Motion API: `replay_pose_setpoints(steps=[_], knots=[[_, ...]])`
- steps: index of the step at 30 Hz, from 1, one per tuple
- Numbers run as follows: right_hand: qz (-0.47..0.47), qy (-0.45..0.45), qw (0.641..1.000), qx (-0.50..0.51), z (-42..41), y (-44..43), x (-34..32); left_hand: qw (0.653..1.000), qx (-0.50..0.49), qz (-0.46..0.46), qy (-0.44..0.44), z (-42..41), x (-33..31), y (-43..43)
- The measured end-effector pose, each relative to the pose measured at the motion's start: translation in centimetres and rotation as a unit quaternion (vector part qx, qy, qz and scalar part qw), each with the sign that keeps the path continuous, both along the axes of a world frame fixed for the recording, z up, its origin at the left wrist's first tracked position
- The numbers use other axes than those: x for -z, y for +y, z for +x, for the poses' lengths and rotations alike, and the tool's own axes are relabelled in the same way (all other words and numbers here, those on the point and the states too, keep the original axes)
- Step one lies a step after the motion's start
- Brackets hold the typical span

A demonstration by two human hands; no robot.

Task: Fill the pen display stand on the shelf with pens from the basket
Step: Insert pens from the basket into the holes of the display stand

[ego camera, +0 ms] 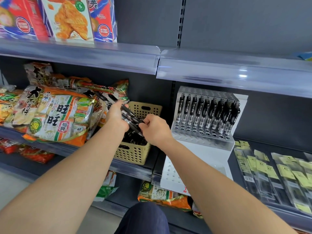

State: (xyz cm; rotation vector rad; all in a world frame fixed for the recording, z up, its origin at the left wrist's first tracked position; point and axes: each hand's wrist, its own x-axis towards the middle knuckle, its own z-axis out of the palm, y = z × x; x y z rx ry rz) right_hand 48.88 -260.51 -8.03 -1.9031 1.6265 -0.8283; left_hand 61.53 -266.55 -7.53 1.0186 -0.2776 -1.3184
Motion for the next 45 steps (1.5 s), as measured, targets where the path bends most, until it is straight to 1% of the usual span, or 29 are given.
replay_pose_setpoints(steps=[4, 6, 8, 10, 12, 14, 15, 16, 18, 19, 21, 23, 26, 28, 31, 34, 36, 38, 41, 43, 45], knots=[[-0.017, -0.001, 0.999, 0.028, -0.4, -0.7, 0.3, 0.999, -0.037, -0.001, 0.024, 0.6, 0.0, -0.5], [-0.019, -0.038, 0.998, 0.053, -1.0, -1.1, 0.6, 0.998, -0.058, 0.007, 0.015, 1.5, 0.1, -0.9], [-0.033, -0.133, 0.989, 0.063, -1.1, -1.4, 0.9, 0.997, -0.063, 0.01, -0.032, 2.3, 0.4, -1.3], [-0.067, -0.242, 0.966, 0.068, -0.8, -1.5, 0.8, 0.997, -0.056, -0.005, -0.05, 2.5, 0.6, -1.5], [-0.096, -0.346, 0.928, 0.103, -0.3, -1.4, 0.1, 0.996, -0.058, -0.013, -0.062, 2.5, 0.6, -1.6], [-0.127, -0.419, 0.887, 0.145, -0.1, -1.6, -0.6, 0.993, -0.066, -0.013, -0.1, 2.6, 0.7, -1.6], [-0.142, -0.423, 0.882, 0.154, -0.1, -1.7, -0.9, 0.99, -0.063, -0.017, -0.121, 2.6, 0.8, -1.5], [-0.158, -0.41, 0.885, 0.155, 0.0, -1.8, -1.1, 0.988, -0.049, -0.026, -0.141, 2.5, 0.9, -1.5], [-0.179, -0.355, 0.906, 0.145, 0.0, -2.0, -1.3, 0.98, 0.002, -0.062, -0.191, 2.0, 0.7, -0.9], [-0.183, -0.328, 0.916, 0.14, 0.0, -2.1, -1.4, 0.969, 0.033, -0.085, -0.229, 1.5, 0.5, -0.5], [-0.18, -0.298, 0.929, 0.127, 0.0, -2.4, -1.5, 0.933, 0.089, -0.123, -0.325, 0.6, 0.1, 0.2], [-0.177, -0.271, 0.938, 0.12, 0.2, -2.6, -1.6, 0.902, 0.126, -0.147, -0.386, -0.3, -0.2, 0.7], [-0.165, -0.254, 0.946, 0.117, 0.3, -2.9, -1.7, 0.87, 0.184, -0.164, -0.426, -0.9, -0.1, 0.9], [-0.148, -0.264, 0.946, 0.118, 0.2, -3.1, -1.7, 0.852, 0.207, -0.169, -0.451, -1.1, 0.0, 1.0], [-0.122, -0.288, 0.942, 0.123, -0.1, -3.3, -1.6, 0.835, 0.217, -0.178, -0.474, -1.2, 0.1, 1.4], [-0.095, -0.297, 0.941, 0.131, -0.3, -3.4, -1.3, 0.799, 0.235, -0.208, -0.513, -1.3, 0.3, 1.5], [-0.103, -0.306, 0.937, 0.131, -0.3, -3.2, -1.3, 0.781, 0.235, -0.211, -0.539, -1.1, 0.0, 1.7], [-0.135, -0.306, 0.934, 0.124, -0.3, -3.0, -1.4, 0.763, 0.222, -0.208, -0.57, -1.0, 0.2, 1.5], [-0.169, -0.273, 0.944, 0.075, -0.3, -2.7, -2.2, 0.75, 0.234, -0.217, -0.58, -1.1, 0.3, 1.7], [-0.162, -0.268, 0.947, 0.076, -0.3, -2.9, -2.6, 0.744, 0.235, -0.222, -0.585, -1.2, 0.4, 1.7], [-0.137, -0.299, 0.94, 0.095, -0.4, -3.1, -2.5, 0.731, 0.236, -0.22, -0.601, -1.1, 0.2, 1.7]])
